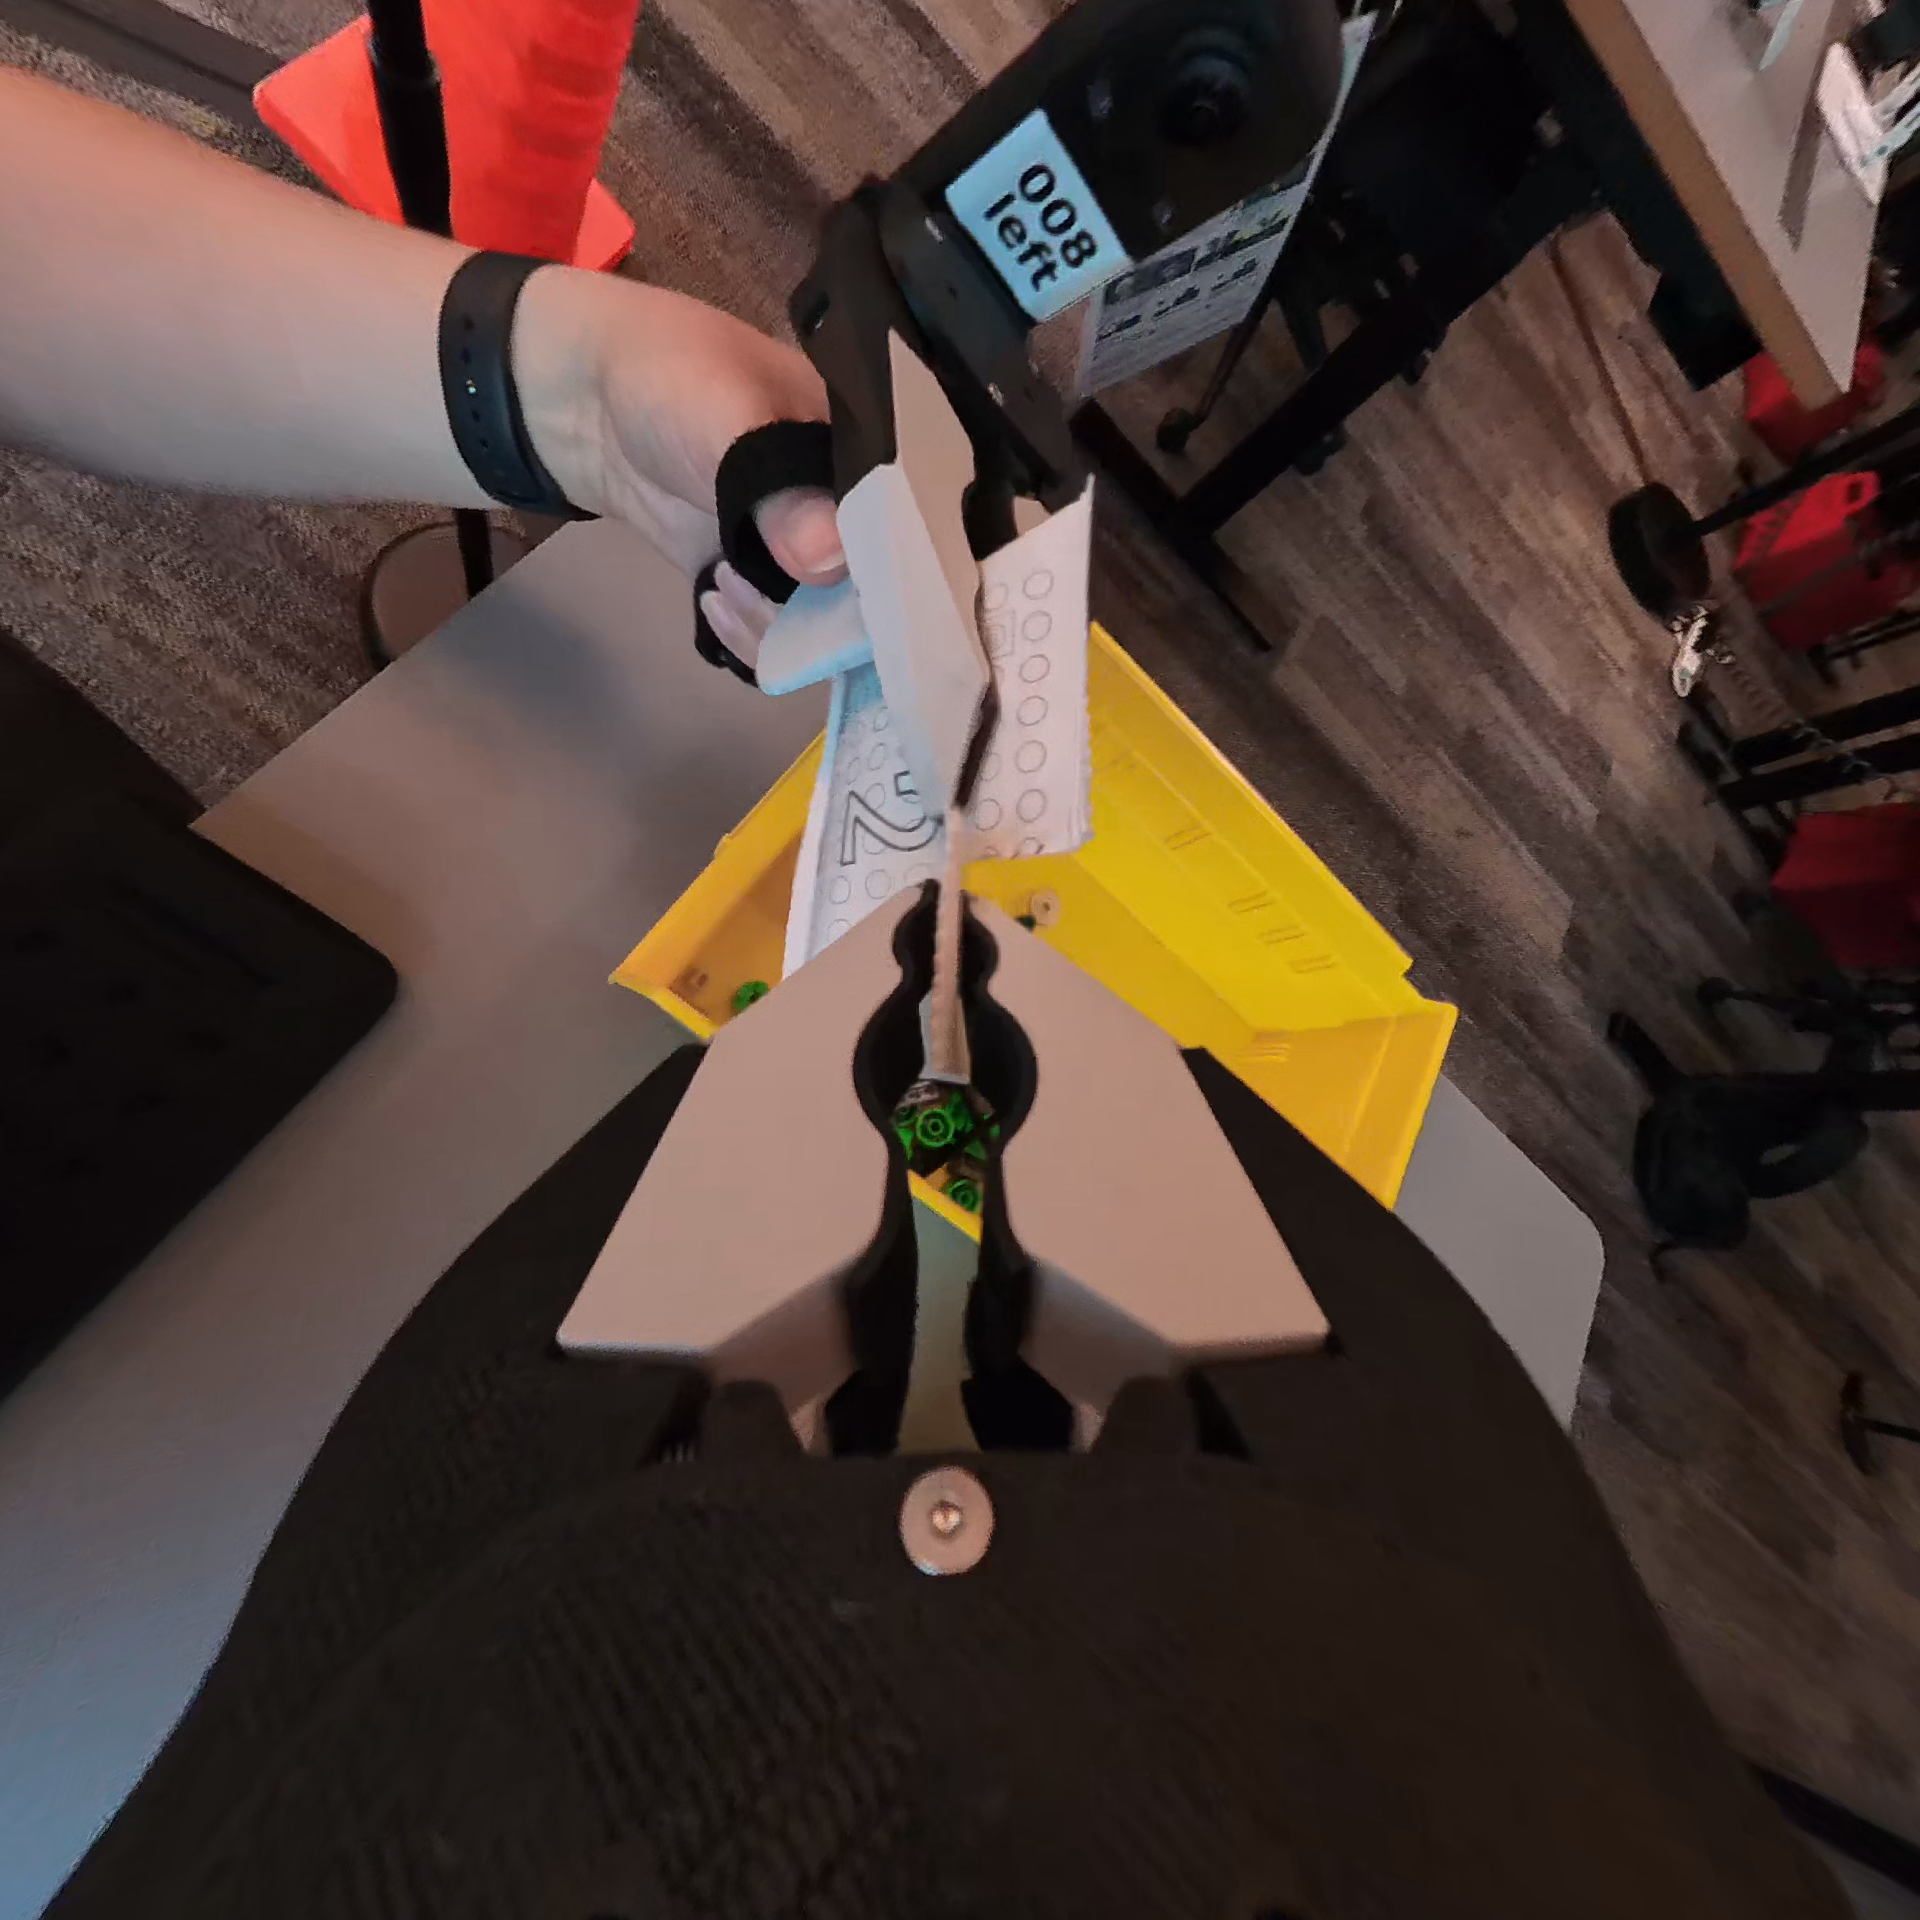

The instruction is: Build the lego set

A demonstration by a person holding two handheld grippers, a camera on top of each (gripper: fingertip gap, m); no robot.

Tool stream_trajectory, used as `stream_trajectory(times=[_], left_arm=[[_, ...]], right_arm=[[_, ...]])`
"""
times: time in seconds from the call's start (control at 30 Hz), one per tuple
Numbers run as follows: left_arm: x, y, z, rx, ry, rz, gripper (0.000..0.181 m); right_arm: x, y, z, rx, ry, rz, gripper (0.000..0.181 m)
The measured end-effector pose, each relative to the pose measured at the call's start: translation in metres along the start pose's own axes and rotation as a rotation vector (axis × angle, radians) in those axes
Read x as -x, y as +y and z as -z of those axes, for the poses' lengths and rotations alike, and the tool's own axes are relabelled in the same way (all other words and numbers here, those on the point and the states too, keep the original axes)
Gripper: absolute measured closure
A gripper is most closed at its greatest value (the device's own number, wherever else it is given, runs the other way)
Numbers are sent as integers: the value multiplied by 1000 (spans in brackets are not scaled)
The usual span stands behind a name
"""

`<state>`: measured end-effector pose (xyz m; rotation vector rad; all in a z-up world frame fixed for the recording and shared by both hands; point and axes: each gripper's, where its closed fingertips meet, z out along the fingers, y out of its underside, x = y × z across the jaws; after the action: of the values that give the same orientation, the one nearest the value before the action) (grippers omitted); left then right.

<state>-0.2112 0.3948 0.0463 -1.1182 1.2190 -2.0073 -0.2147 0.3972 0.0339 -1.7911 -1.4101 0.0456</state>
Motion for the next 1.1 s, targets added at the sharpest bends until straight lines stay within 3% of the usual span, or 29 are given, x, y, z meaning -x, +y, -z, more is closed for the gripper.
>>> stream_trajectory(times=[0.07,0.17,0.67,0.9,1.1], left_arm=[[3,-4,0,-37,-27,-18,166],[4,-5,0,-38,-37,-43,173],[2,-6,5,-44,-53,-75,174],[1,-16,8,-120,-16,41,175],[-10,-11,4,-69,-15,24,175]], right_arm=[[1,2,-2,30,-12,11,181],[0,3,-4,57,9,33,181],[-1,-3,-6,16,92,74,181],[-7,-15,-2,-80,369,290,181],[6,-19,6,-178,516,375,181]])
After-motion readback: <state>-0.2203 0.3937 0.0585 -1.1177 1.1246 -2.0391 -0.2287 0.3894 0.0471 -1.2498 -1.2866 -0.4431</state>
